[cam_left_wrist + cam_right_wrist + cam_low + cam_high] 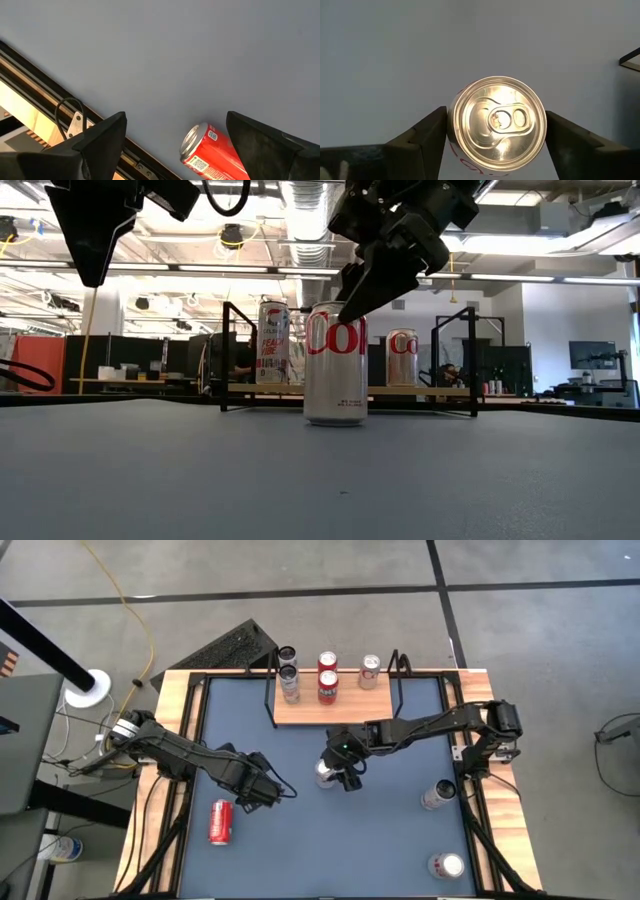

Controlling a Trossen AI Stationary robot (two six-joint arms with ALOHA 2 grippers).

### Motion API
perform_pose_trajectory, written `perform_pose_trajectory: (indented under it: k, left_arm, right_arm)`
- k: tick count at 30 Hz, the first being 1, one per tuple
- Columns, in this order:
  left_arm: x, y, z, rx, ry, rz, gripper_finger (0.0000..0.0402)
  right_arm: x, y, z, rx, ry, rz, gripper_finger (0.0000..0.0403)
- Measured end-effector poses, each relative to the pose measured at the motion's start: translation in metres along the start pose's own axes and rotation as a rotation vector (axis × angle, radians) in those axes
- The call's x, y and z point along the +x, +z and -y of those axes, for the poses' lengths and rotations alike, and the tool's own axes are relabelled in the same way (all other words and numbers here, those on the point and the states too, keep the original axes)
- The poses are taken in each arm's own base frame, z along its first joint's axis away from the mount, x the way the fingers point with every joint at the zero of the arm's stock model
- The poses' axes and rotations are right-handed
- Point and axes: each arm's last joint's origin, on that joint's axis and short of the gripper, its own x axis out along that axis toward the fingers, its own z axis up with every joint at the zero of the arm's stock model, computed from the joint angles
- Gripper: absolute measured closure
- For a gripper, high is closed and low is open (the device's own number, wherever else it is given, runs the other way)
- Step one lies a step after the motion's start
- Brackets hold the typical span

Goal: Place canned beverage on shelf
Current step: Put the left red-silver soda can on the shelf aligned with the other red-silver soda can

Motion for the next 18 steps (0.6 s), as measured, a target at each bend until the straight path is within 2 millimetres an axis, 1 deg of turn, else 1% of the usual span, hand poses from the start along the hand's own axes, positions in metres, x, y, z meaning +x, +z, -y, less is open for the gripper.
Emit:
perform_pose_trajectory:
  k: [7,11,14,16,18]
  left_arm:
    - [0.0,0.0,0.0,0.0,0.001,0.001,0.0072]
    - [0.0,0.0,0.0,0.0,0.001,0.001,0.0072]
    - [0.0,0.0,0.0,0.0,0.001,0.001,0.0072]
    - [0.0,0.0,0.0,0.0,0.001,0.001,0.0072]
    - [0.0,0.0,0.0,0.001,0.001,0.001,0.0072]
  right_arm:
    - [0.0,0.0,0.0,-0.004,0.0,-0.001,0.0123]
    - [-0.005,0.001,-0.001,-0.03,-0.001,0.005,0.0124]
    - [-0.016,0.0,0.0,-0.068,0.006,-0.004,0.0124]
    - [-0.028,-0.001,0.006,-0.063,0.033,0.012,0.0124]
    - [-0.045,-0.001,0.014,-0.049,0.027,0.044,0.0124]
